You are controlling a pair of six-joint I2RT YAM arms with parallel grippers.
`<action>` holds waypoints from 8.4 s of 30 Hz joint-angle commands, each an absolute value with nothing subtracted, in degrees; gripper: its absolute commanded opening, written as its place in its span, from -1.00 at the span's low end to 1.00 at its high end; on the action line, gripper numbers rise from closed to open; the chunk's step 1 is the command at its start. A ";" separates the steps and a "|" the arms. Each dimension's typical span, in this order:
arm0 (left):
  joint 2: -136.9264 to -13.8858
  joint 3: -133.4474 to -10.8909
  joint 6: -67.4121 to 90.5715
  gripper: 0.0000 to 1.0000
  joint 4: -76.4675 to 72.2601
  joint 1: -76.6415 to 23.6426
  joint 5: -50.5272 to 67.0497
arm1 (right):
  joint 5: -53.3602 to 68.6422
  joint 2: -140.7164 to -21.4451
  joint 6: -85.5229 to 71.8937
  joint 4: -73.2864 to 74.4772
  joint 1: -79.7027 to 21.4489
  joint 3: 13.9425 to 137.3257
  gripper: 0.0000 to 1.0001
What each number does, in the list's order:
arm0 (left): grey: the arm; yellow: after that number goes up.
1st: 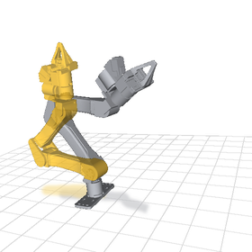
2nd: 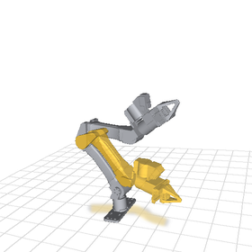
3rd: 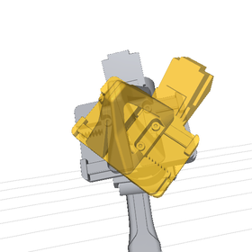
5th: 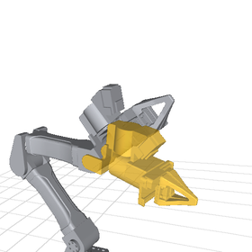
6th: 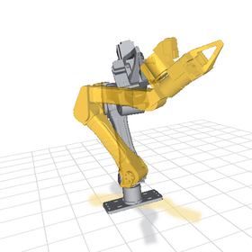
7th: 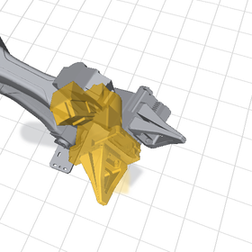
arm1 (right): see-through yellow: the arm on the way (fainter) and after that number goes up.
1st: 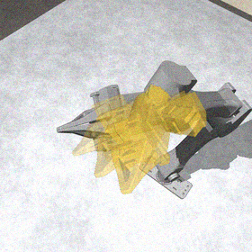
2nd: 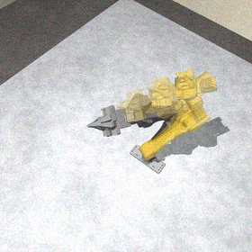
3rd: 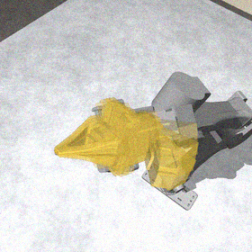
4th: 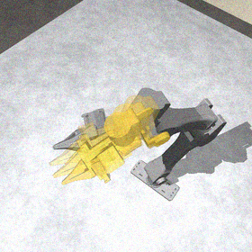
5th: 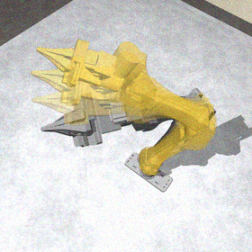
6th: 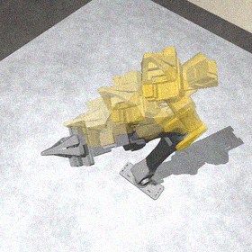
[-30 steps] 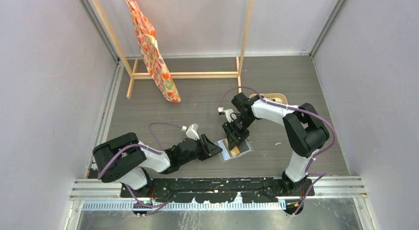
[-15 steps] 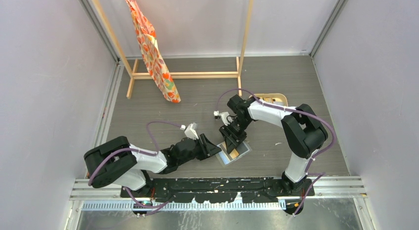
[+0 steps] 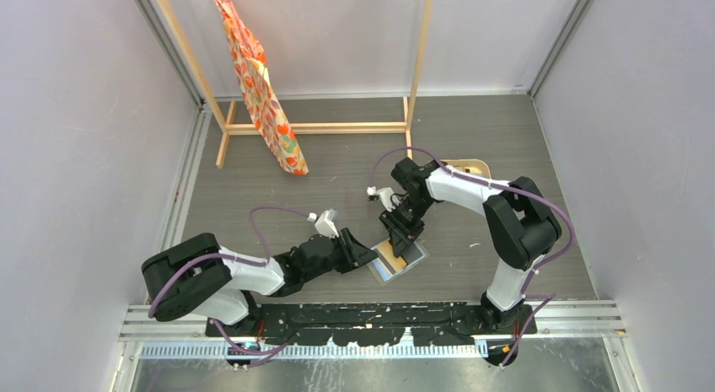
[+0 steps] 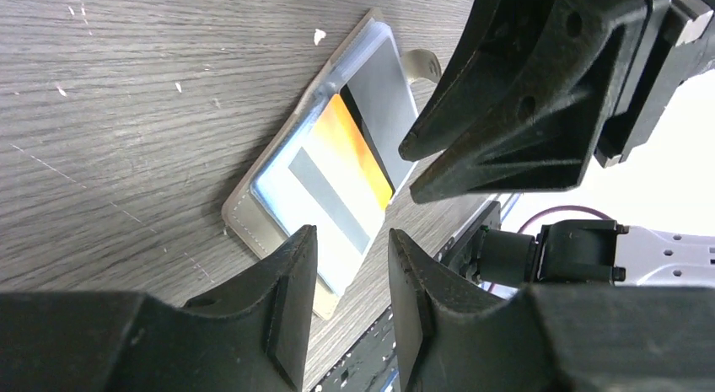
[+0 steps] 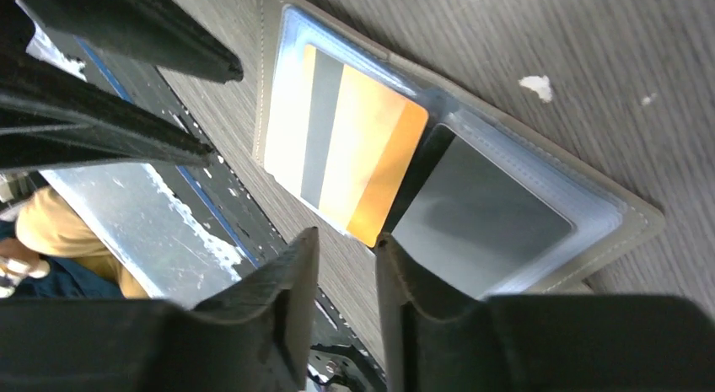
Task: Put the credit cards into the card holder
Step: Insert the credit card into the card holder.
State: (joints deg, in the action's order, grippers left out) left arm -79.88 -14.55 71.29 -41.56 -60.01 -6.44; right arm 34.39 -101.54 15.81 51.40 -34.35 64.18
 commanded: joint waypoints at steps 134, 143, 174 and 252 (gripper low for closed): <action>-68.75 -23.11 63.94 -0.29 -17.25 -52.90 -2.56 | 42.28 -102.28 18.80 54.89 -27.38 67.30 -0.77; -75.47 -23.84 65.63 -0.25 -26.83 -53.26 1.98 | 42.39 -107.60 13.76 52.23 -28.82 68.51 -0.86; -83.07 -25.90 67.20 -0.22 -32.78 -55.34 2.92 | 35.46 -112.91 8.70 49.14 -29.81 68.82 -0.87; -86.65 -33.57 65.07 -0.99 -22.25 -55.81 0.53 | 36.92 -95.61 17.51 55.35 -20.53 69.40 -0.68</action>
